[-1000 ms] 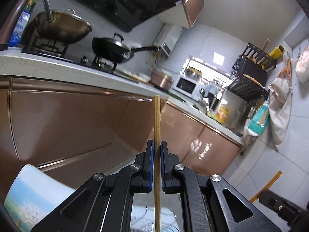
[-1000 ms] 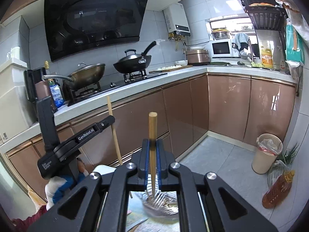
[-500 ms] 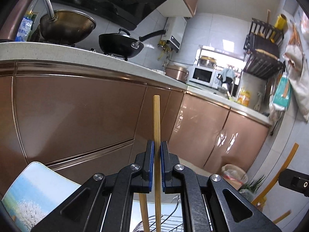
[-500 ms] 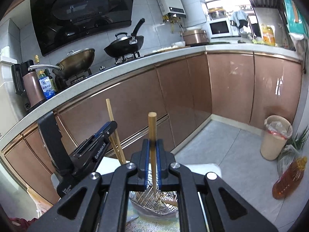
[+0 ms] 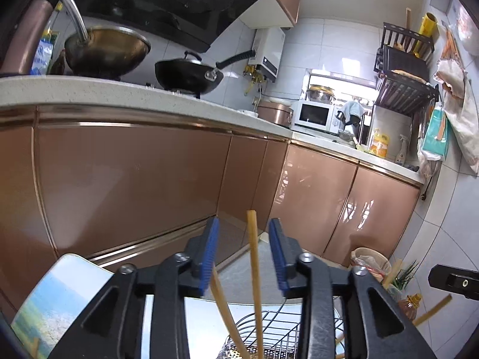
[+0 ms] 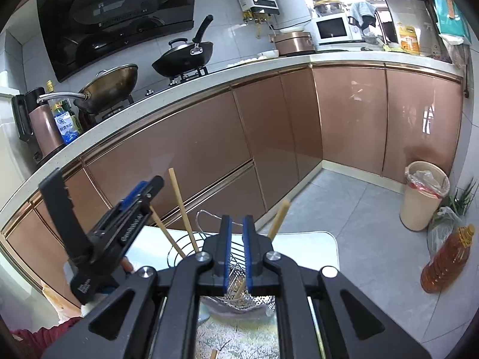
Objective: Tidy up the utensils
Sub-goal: 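Drop the chopsticks into the wire holder by opening both tools, then withdraw both open tools back toward the table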
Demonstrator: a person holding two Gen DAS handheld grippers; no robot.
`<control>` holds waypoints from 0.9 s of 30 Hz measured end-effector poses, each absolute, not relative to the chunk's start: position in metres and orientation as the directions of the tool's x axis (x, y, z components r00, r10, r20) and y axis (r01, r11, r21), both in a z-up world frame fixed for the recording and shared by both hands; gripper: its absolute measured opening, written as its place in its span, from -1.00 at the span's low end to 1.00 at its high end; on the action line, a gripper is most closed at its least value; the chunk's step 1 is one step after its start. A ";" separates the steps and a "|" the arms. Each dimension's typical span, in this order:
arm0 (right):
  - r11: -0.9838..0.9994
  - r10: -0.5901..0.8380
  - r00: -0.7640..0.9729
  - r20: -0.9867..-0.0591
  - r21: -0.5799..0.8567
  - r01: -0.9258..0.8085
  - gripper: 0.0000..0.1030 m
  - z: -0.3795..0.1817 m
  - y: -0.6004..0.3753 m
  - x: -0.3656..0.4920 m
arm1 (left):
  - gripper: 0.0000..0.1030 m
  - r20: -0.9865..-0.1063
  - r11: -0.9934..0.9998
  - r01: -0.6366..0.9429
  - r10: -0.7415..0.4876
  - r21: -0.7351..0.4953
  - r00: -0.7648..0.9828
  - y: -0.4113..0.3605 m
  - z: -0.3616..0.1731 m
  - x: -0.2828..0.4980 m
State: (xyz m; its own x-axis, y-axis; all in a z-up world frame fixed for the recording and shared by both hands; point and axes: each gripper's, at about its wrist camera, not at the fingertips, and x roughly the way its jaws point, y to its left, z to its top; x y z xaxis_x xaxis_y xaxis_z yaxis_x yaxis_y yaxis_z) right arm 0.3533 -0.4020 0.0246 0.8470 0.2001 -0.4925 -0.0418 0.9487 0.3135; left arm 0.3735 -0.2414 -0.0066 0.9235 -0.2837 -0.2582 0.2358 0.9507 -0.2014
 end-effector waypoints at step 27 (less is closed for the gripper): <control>0.962 0.219 0.858 -0.464 0.248 -0.112 -0.85 0.110 -0.310 0.188 | 0.19 -0.344 0.995 0.075 -0.092 -0.062 0.935 -0.052 0.121 0.214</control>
